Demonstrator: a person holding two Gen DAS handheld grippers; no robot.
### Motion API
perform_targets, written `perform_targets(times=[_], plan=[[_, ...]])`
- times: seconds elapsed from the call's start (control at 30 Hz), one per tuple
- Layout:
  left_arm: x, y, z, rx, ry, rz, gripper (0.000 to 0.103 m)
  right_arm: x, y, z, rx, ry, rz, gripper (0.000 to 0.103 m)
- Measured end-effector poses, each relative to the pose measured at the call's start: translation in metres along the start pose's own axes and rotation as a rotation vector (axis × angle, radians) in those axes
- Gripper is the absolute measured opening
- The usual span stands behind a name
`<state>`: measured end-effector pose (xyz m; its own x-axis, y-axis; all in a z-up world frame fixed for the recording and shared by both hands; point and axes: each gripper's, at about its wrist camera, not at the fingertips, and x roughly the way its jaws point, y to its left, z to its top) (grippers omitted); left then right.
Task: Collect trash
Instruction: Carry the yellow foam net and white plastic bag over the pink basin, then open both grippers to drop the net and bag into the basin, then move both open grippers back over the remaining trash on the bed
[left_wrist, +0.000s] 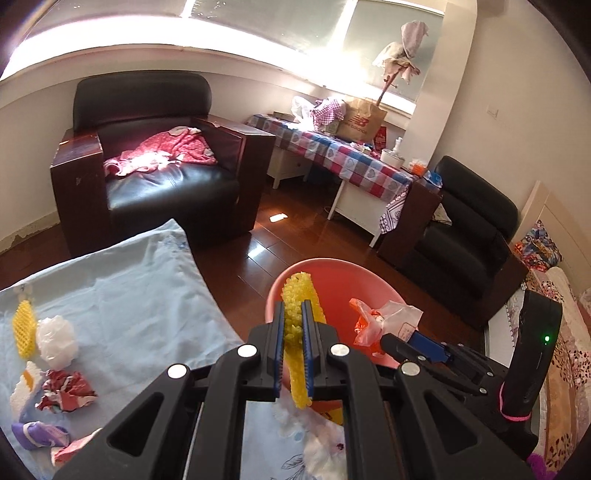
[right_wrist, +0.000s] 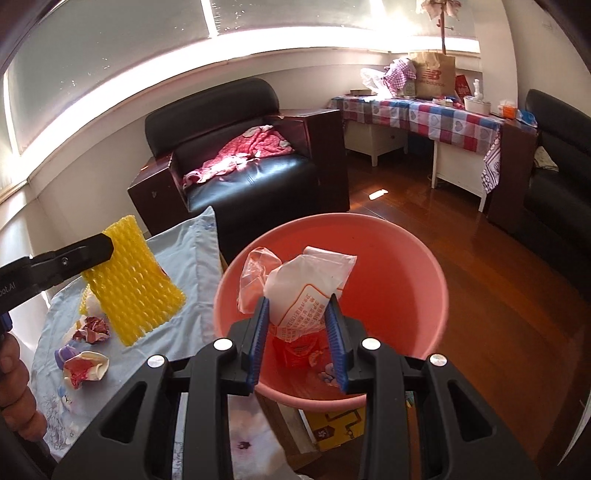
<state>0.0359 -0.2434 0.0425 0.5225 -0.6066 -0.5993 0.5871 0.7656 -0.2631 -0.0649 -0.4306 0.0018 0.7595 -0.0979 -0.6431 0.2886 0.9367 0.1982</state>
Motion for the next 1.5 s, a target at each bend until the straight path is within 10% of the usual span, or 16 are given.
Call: perform_targets(times=[0.9,1.1,1.5], plan=[[0.090,-0.046,-0.026,0.038,0.148,0.009,0.011,0.031,-0.027,-0.011,-0.003,0.097,-0.087,0.033],[0.082,-0.043,-0.026,0.025,0.129,0.000,0.040,0.031,-0.026,-0.012,0.002,0.099,-0.078,0.042],[0.053,-0.036,-0.021,0.039,0.082,0.001,0.050,0.020,-0.015,-0.011,-0.005,0.068,-0.063,0.044]])
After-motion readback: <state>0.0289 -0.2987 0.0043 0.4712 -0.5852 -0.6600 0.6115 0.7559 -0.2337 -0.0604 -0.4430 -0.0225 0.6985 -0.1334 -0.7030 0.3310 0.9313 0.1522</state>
